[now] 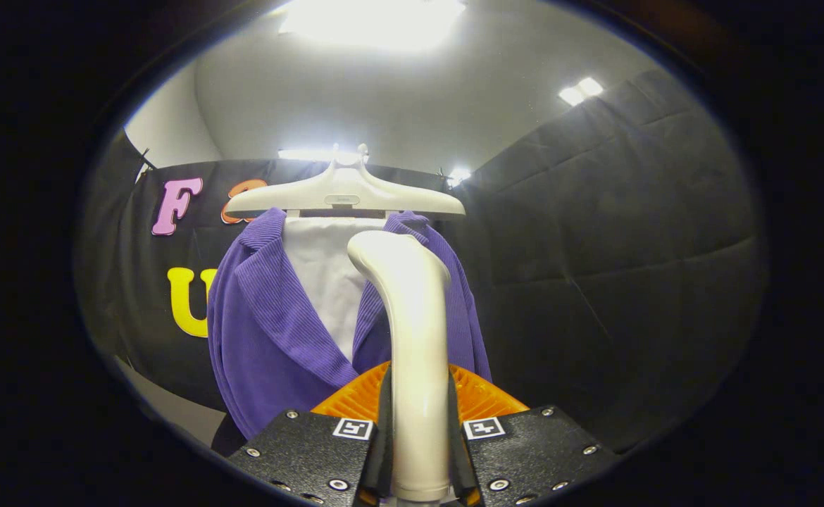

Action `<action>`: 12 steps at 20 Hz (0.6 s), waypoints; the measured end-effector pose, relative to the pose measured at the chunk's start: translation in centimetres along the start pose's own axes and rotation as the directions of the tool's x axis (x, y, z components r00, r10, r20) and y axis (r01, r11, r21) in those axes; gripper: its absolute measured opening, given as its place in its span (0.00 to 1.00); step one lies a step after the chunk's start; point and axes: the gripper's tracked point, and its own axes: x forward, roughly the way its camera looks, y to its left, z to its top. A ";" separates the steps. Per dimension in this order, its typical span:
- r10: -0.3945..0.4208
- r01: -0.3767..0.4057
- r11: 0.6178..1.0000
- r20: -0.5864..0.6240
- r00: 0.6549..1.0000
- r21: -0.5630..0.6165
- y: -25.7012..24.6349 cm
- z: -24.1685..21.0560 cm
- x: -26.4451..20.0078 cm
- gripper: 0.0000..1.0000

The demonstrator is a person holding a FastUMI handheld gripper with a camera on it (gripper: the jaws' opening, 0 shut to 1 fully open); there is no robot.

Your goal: Iron the clothes twice with a garment steamer, once on the left side and once on the right side.

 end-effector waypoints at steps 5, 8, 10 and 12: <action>-0.063 0.064 0.998 -0.054 0.997 0.022 -2.6 -3.8 2.6 0.32; -0.081 0.083 0.996 -0.098 0.992 0.014 -3.3 -5.9 3.3 0.32; -0.073 0.076 0.997 -0.128 0.989 0.015 -3.3 -7.8 3.8 0.32; -0.070 0.074 0.997 -0.146 0.987 0.024 -3.8 -9.4 2.8 0.32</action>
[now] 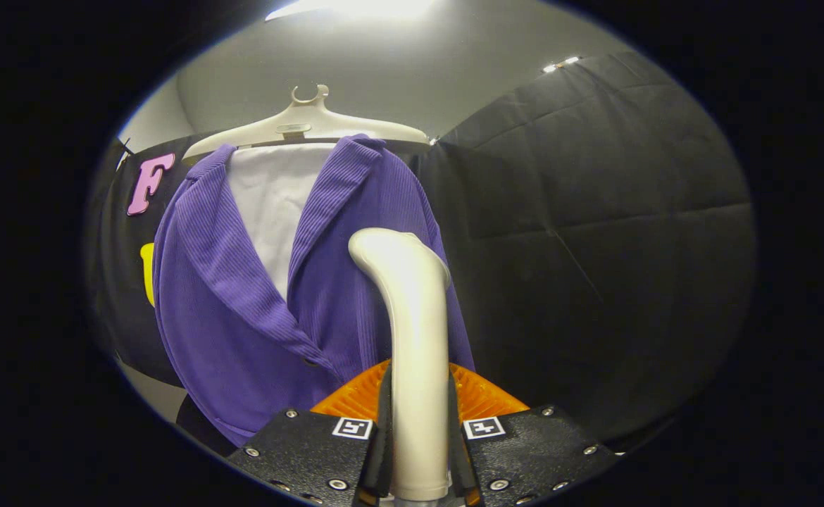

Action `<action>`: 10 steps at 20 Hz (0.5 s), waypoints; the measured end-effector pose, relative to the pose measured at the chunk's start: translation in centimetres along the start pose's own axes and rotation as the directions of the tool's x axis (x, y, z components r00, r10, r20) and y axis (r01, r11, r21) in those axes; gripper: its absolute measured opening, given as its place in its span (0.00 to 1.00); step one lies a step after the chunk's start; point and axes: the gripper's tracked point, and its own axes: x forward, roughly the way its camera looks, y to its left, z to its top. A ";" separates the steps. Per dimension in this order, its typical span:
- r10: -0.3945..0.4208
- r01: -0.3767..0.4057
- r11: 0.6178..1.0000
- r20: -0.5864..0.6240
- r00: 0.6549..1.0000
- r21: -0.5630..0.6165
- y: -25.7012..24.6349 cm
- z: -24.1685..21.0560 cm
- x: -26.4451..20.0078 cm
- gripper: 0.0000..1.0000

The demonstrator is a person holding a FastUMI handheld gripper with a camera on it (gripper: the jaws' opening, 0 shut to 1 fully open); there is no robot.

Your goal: Iron the clothes twice with a garment steamer, once on the left side and once on the right side.

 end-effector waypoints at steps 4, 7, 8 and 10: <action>-0.019 0.020 1.000 -0.061 0.998 0.022 -1.1 -3.8 -0.6 0.33; -0.034 0.036 0.999 -0.118 0.992 0.015 -1.8 -6.8 -1.0 0.33; -0.037 0.039 0.999 -0.134 0.990 0.014 -2.1 -7.8 -1.2 0.33; -0.044 0.047 0.999 -0.165 0.985 0.013 -2.8 -9.7 -1.5 0.33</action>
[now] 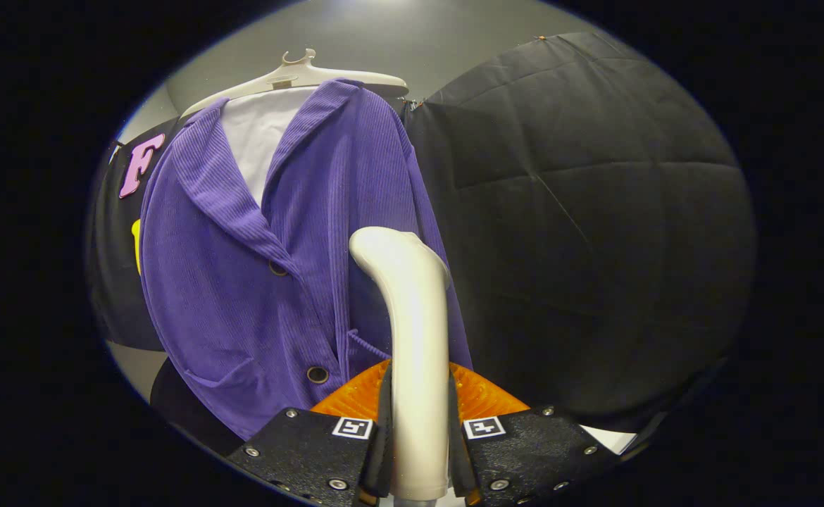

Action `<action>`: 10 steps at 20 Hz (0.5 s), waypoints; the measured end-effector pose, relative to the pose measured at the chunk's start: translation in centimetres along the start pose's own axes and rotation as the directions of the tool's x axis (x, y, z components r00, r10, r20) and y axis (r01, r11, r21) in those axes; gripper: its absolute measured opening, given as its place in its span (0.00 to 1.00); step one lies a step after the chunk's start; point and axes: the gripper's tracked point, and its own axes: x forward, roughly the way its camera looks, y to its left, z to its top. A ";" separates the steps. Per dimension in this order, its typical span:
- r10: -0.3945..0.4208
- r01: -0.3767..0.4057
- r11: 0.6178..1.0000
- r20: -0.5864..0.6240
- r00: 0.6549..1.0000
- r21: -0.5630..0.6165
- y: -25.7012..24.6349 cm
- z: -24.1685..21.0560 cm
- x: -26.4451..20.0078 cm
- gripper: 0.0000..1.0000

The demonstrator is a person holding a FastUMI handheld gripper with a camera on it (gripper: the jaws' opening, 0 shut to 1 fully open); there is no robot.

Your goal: Iron the clothes twice with a garment steamer, once on the left side and once on the right side.

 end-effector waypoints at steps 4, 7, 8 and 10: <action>-0.018 0.018 1.000 -0.065 0.998 0.009 -0.9 -3.6 0.6 0.33; -0.017 0.018 1.000 -0.096 0.995 0.017 -1.7 -6.5 0.2 0.33; -0.015 0.017 1.000 -0.107 0.994 0.019 -1.7 -7.3 0.1 0.33; -0.016 0.019 1.000 -0.131 0.991 0.025 -2.0 -8.9 0.0 0.33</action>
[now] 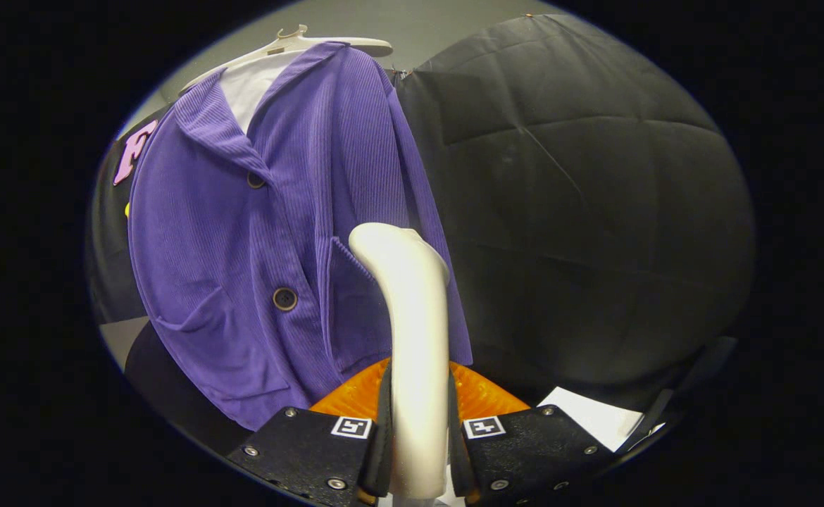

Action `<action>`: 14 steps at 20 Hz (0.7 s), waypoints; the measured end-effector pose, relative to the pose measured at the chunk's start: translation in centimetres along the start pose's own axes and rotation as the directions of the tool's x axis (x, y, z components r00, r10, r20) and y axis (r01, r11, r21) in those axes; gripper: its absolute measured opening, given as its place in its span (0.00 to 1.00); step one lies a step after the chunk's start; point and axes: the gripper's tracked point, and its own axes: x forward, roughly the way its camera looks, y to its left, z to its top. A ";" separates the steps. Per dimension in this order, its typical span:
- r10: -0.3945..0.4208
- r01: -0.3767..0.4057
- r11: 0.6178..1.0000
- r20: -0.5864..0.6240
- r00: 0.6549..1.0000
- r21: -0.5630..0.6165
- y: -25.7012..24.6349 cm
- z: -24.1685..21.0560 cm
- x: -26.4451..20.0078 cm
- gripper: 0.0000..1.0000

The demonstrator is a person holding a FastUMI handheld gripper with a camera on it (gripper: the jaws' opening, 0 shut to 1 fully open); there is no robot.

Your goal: Iron the clothes twice with a garment steamer, once on the left side and once on the right side.

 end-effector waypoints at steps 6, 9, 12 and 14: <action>-0.008 0.009 1.000 -0.092 0.996 0.006 -1.1 -4.1 0.3 0.33; 0.016 -0.015 1.000 -0.130 0.991 0.005 -0.7 -5.5 0.2 0.33; 0.043 -0.049 0.998 -0.182 0.982 -0.028 -0.3 -7.9 -0.5 0.33; 0.070 -0.076 0.997 -0.197 0.978 -0.025 -0.3 -9.1 -2.3 0.33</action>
